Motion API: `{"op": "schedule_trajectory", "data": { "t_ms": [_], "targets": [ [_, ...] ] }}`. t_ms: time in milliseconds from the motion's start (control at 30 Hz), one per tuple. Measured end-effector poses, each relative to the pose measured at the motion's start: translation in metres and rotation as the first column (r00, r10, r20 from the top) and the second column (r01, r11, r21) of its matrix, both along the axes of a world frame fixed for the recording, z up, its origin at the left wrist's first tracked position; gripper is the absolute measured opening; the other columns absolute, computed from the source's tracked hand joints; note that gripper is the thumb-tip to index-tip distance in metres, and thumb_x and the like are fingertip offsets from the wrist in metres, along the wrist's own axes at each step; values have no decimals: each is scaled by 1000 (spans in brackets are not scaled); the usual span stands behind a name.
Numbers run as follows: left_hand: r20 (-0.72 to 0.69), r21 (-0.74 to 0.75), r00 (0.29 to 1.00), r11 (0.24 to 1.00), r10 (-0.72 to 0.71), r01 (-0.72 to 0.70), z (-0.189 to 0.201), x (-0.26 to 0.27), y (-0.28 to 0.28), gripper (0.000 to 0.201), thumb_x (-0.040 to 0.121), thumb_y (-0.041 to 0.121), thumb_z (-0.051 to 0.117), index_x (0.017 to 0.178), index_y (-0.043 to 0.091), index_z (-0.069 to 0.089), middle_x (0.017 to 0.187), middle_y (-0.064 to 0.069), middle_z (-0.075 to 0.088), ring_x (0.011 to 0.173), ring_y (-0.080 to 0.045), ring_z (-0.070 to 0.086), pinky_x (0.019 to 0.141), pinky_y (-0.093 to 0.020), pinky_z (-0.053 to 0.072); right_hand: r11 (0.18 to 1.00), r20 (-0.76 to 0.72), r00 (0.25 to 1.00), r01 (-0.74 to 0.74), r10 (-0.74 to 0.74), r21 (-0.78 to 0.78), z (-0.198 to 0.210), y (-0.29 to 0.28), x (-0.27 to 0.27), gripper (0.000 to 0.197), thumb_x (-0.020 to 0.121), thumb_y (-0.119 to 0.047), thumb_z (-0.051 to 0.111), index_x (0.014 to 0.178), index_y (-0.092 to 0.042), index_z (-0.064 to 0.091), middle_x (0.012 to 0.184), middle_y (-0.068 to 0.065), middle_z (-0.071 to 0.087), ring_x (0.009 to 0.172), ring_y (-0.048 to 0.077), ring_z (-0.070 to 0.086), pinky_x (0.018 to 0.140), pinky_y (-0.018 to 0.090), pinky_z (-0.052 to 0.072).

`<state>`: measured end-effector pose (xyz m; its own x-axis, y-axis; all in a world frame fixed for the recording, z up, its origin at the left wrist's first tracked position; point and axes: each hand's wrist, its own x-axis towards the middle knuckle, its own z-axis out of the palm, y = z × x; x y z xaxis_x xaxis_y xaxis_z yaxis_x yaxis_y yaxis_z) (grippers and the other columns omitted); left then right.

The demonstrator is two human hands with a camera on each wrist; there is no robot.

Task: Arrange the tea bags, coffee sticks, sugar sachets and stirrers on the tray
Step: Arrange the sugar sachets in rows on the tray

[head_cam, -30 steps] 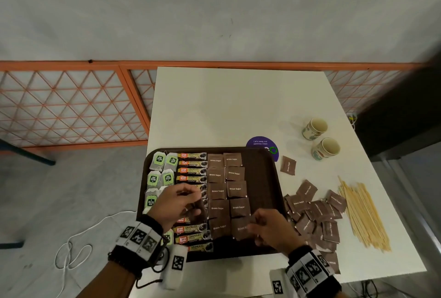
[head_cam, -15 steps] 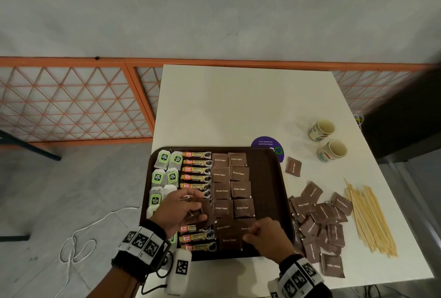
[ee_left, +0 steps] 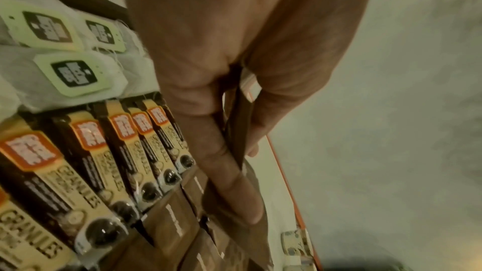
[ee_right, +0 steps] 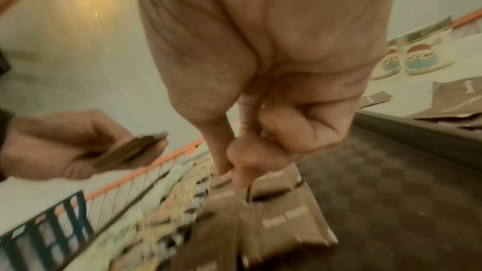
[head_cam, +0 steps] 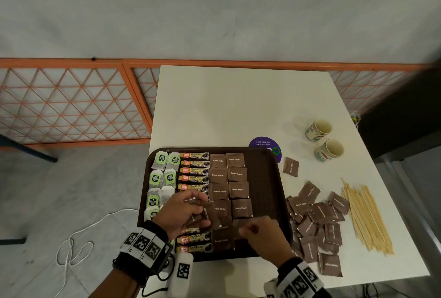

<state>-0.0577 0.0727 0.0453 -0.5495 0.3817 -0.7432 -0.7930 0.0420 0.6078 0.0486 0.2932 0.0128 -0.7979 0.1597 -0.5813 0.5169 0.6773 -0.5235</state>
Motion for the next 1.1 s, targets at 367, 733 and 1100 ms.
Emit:
{"op": "schedule_trajectory", "data": {
  "t_ms": [367, 733, 1100],
  "targets": [
    [-9, 100, 1000, 995, 16, -15, 22, 7, 36, 16, 99, 2, 49, 107, 2, 63, 110, -15, 71, 87, -29, 72, 56, -39, 60, 769, -53, 934, 258, -353, -586, 56, 5, -17, 24, 87, -11, 71, 108, -8, 58, 95, 10, 74, 72, 28, 68, 59, 27, 57],
    [-332, -431, 539, 633, -774, 643, 13, 24, 68, 1, 86, 21, 71, 87, 21, 72, 67, 11, 66, 54, 4, 61, 50, -8, 42, 951, -147, 986, 36, -85, -308, 34, 27, 3, 8, 88, -21, 69, 95, -17, 67, 90, 2, 73, 82, 15, 70, 80, 34, 59],
    [31, 66, 997, 996, -70, 68, -10, 7, 23, 39, 86, -21, 50, 116, 2, 56, 117, -22, 64, 104, -35, 69, 79, -44, 60, 989, 64, 992, 116, -111, -93, -17, 45, 23, 14, 87, -24, 70, 81, -12, 71, 70, -2, 64, 64, 6, 58, 65, 19, 48]
  ]
}}
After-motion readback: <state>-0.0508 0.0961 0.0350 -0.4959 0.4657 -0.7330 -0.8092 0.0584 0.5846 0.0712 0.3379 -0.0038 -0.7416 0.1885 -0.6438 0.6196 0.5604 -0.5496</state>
